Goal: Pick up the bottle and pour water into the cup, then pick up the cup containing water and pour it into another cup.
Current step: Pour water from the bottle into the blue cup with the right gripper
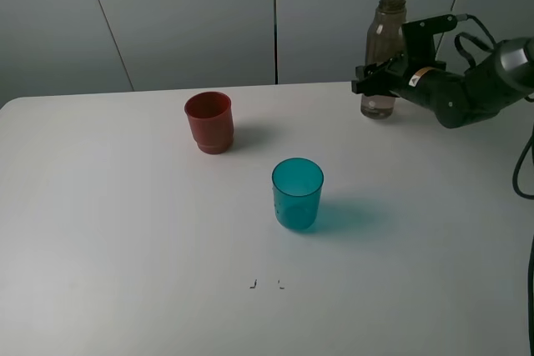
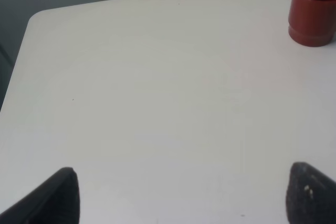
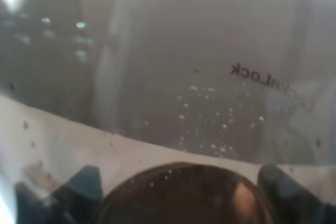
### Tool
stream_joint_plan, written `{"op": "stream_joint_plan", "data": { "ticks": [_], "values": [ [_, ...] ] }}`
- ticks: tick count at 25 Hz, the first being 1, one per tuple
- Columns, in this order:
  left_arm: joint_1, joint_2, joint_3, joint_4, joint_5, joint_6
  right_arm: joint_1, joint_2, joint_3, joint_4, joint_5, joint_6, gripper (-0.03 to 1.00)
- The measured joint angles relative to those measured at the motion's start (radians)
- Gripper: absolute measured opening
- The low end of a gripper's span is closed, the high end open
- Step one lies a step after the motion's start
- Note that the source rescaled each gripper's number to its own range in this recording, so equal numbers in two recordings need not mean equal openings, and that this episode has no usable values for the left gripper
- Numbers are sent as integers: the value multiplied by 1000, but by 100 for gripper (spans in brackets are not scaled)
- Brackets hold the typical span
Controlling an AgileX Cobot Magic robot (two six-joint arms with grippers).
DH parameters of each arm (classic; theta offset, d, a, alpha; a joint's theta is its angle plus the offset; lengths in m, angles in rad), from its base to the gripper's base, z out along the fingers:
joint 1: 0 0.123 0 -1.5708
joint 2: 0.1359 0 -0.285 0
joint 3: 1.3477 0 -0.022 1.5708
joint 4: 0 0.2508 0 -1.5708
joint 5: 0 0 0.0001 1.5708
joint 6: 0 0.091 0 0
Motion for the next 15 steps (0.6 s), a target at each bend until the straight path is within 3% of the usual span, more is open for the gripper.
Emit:
{"op": "stream_joint_plan", "data": {
  "ticks": [15],
  "values": [
    [0, 0, 0, 0, 0, 0, 0, -329, 325, -299, -32, 19, 3]
  ]
}}
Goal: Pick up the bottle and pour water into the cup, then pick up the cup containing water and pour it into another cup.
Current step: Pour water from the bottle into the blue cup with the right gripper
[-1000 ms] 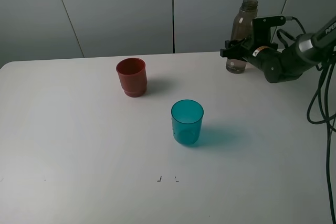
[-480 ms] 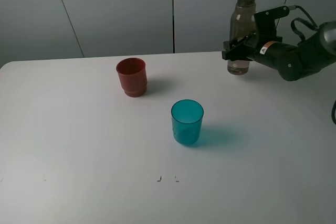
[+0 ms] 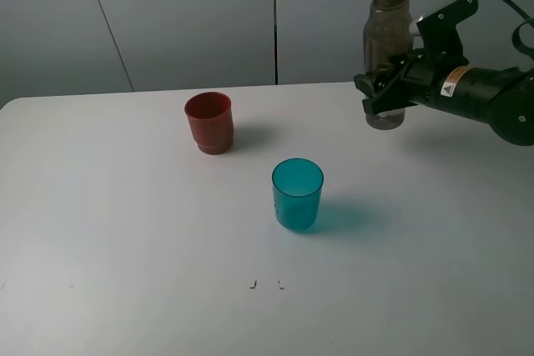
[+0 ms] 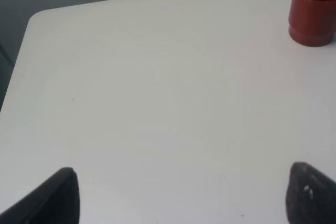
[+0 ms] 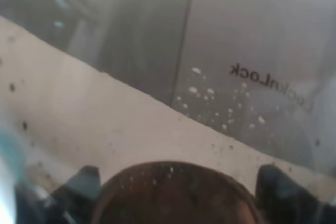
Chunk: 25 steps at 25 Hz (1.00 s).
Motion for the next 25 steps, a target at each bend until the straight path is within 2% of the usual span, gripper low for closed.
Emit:
{"op": "stream_joint_plan", "data": {
  "ticks": [5, 15, 18, 25],
  "values": [
    [0, 0, 0, 0, 0, 0, 32, -71, 89, -26, -61, 2, 3],
    [0, 0, 0, 0, 0, 0, 128, -107, 155, -41, -68, -40, 3],
    [0, 0, 0, 0, 0, 0, 136, -107, 155, -43, -68, -102, 3],
    [0, 0, 0, 0, 0, 0, 138, -107, 156, 10, -68, -341, 3]
  ]
}}
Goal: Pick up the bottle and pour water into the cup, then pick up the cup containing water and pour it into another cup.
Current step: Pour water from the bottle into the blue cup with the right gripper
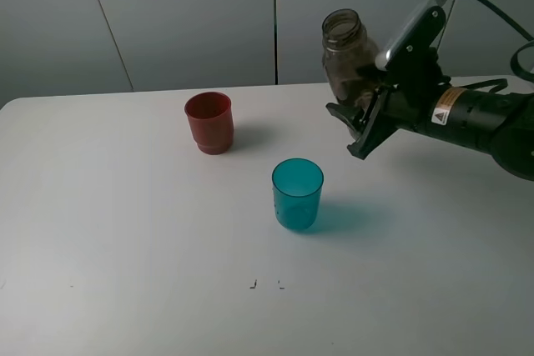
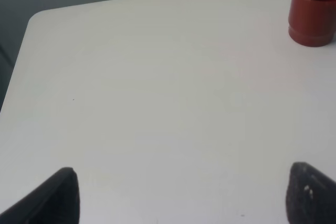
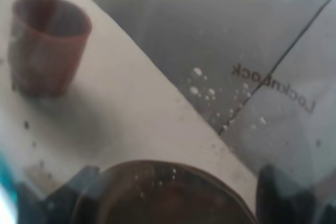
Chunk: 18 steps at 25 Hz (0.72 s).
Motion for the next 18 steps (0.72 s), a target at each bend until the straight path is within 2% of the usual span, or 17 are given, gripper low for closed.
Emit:
{"op": "stream_joint_plan", "data": {
  "ticks": [4, 10, 18],
  "values": [
    [0, 0, 0, 0, 0, 0, 0, 0, 0, 52, 0, -111, 3],
    [0, 0, 0, 0, 0, 0, 0, 0, 0, 56, 0, -303, 3],
    [0, 0, 0, 0, 0, 0, 0, 55, 0, 63, -2, -395, 3]
  ]
}}
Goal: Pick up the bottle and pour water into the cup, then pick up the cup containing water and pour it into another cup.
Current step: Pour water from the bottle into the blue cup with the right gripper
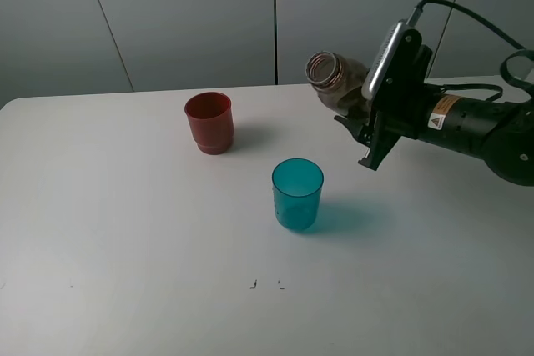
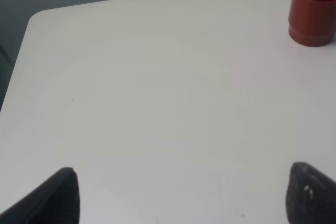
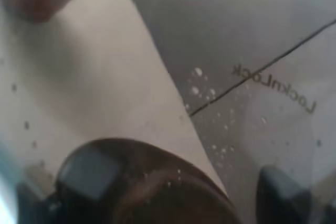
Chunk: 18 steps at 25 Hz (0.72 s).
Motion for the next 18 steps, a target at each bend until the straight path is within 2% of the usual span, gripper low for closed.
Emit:
{"op": "stream_joint_plan", "data": {
  "ticks": [10, 18],
  "values": [
    [0, 0, 0, 0, 0, -7, 0, 15, 0, 15, 0, -244, 3],
    [0, 0, 0, 0, 0, -7, 0, 15, 0, 19, 0, -350, 3]
  ]
}}
